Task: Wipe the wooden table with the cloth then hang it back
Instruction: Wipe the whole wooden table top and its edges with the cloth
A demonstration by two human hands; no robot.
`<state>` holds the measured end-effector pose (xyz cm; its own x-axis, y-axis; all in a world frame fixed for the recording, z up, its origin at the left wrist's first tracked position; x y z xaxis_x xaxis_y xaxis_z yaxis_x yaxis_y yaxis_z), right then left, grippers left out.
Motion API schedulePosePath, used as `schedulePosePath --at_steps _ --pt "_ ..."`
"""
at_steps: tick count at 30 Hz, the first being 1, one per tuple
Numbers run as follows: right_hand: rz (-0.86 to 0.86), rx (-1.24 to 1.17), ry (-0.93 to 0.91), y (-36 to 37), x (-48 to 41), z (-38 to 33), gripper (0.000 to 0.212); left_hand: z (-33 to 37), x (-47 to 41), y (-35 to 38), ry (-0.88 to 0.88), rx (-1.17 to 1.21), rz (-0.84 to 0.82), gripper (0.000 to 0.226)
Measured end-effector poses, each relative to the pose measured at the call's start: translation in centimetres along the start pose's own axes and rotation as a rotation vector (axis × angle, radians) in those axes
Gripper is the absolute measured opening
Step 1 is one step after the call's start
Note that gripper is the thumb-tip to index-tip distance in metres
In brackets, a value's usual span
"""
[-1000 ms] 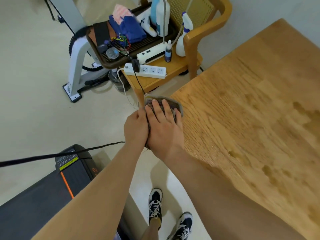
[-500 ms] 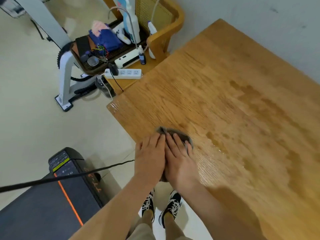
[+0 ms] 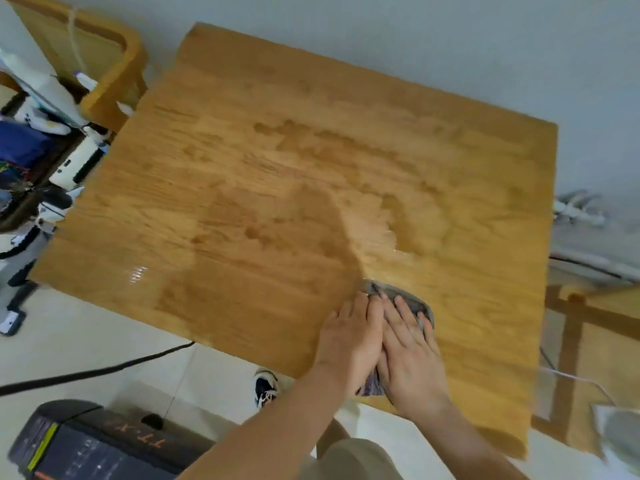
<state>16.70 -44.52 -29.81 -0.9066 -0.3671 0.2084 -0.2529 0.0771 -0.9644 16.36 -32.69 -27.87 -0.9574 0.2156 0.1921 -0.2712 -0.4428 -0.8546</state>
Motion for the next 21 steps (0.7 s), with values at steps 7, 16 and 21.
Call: schedulePosePath --at_steps 7,16,21 --pt "0.122 -0.202 0.341 -3.4 2.7 9.2 0.053 5.6 -1.9 1.9 0.207 0.009 -0.067 0.032" --pt "0.113 -0.097 0.456 -0.6 1.3 1.9 0.055 -6.8 5.0 -2.9 0.131 -0.138 0.095 0.033" --pt "0.017 -0.065 0.080 1.1 -1.3 -7.9 0.058 -12.0 7.9 -5.3 -0.059 -0.126 0.175 0.038"
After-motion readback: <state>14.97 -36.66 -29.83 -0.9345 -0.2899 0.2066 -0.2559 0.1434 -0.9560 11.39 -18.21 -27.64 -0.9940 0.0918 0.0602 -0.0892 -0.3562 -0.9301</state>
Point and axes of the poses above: each hand's wrist, its own x-axis away from the middle knuckle, its own y-axis out of the palm, z = x × y, the point moved 3 cm from there along -x, towards the middle knuckle, and after that the axes turned 15 degrees about y, right-handed, at the moved point
